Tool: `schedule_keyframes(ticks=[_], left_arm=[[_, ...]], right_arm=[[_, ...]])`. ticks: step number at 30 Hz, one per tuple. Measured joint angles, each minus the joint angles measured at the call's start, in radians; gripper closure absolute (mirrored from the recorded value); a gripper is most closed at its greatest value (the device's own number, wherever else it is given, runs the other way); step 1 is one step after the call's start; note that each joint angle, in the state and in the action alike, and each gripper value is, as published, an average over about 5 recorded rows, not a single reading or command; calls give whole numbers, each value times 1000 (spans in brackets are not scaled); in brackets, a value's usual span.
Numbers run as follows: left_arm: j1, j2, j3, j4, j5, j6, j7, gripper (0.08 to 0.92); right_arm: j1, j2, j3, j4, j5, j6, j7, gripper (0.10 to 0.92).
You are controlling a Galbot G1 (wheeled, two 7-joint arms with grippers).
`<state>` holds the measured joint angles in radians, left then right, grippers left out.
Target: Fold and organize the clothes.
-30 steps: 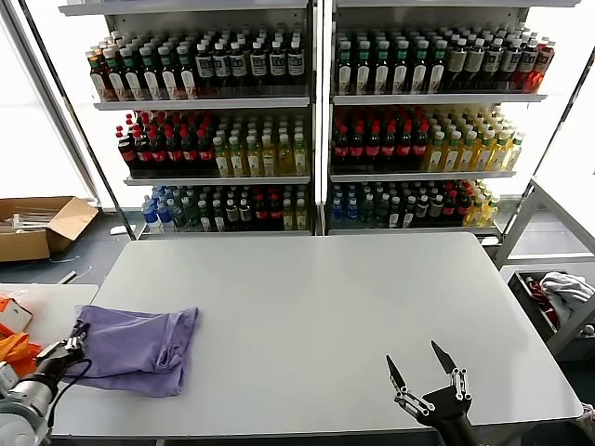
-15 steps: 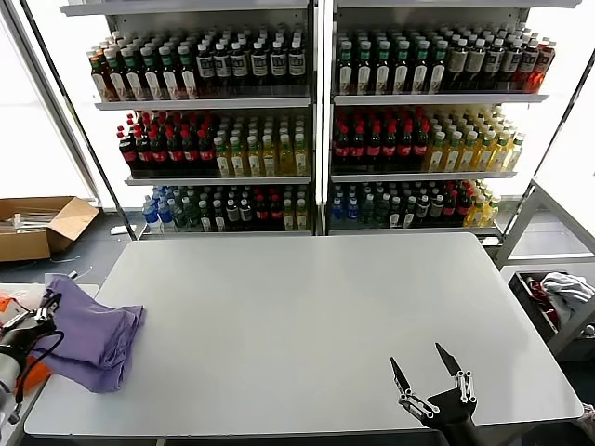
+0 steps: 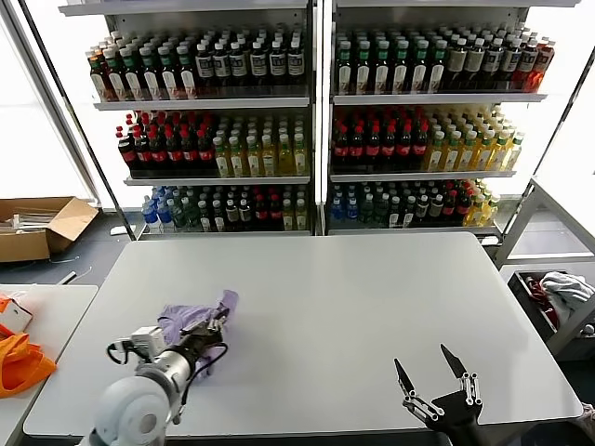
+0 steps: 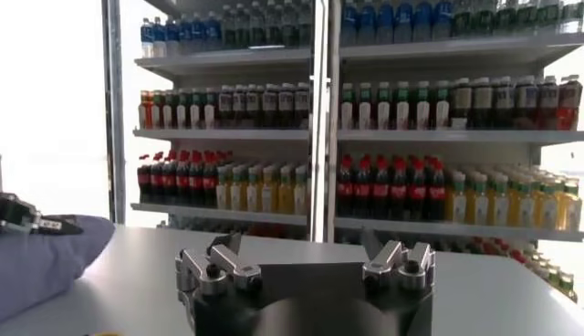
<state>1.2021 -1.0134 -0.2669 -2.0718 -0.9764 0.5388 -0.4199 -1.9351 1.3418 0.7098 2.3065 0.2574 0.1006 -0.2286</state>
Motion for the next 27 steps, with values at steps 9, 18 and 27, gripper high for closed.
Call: schedule_keyframes(ticks=[9,18,27], left_arm=[[-153,-134,205,137,38,-13,-24,727],[-193,-151,207,89,-15,-43,-30,467],[-145,-69,50,-11,-4,-67,23,218]], right_arm=[[2,-19,24,-5,41,-48,25,203],[111,-51,-43,-48,119,-188,102,203],[360,-64,-266,-169,213,-348,213,203]])
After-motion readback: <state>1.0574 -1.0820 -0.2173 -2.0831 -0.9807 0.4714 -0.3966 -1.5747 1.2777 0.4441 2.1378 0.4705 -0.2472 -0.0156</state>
